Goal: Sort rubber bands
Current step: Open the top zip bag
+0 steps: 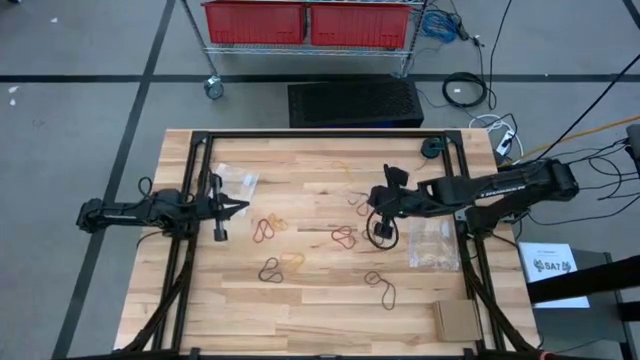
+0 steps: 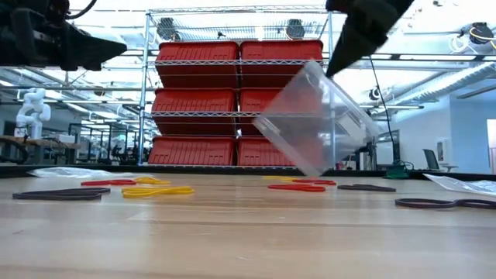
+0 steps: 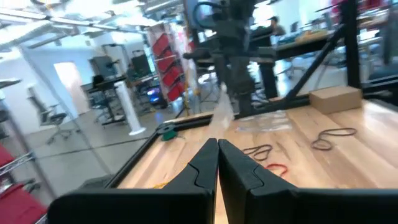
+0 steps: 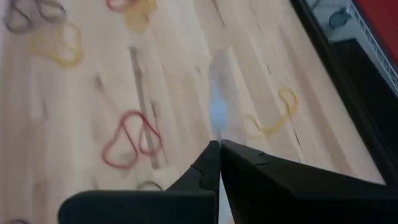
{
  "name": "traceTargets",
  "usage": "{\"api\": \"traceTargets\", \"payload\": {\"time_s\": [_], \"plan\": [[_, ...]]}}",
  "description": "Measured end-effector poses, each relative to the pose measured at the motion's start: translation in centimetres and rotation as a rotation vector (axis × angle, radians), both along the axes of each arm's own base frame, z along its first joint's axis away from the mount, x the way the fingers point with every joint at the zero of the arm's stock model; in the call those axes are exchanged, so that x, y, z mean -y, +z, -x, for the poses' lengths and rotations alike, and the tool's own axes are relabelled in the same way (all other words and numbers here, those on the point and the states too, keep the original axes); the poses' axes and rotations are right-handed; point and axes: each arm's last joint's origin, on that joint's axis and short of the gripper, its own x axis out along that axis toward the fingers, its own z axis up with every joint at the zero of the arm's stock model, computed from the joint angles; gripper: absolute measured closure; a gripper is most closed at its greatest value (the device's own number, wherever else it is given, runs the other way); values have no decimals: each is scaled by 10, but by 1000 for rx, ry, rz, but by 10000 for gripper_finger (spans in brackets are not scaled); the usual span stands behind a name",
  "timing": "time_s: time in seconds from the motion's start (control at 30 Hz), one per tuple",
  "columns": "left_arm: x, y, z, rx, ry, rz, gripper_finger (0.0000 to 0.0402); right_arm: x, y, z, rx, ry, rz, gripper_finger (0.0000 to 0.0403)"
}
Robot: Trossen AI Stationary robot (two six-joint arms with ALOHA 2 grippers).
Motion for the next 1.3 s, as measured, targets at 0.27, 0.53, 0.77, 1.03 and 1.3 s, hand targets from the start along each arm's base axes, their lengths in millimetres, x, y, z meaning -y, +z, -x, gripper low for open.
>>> {"api": "traceTargets", "payload": {"time_s": [0.27, 0.53, 0.77, 1.03, 1.3], "plan": [[0, 17, 2, 180, -26, 78, 383, -3, 13, -8, 100, 26, -9, 403], [0, 15, -9, 141, -17, 167, 359, -4, 8, -40, 208, 154, 44, 403], [1, 18, -27, 117, -30, 232, 255, 7, -20, -79, 238, 201, 13, 403], [4, 35, -76, -129, -22, 191, 203, 13, -30, -130, 222, 241, 61, 403], [4, 41, -117, -354, 39, 104, 205, 5, -35, -155, 158, 297, 97, 403]]}}
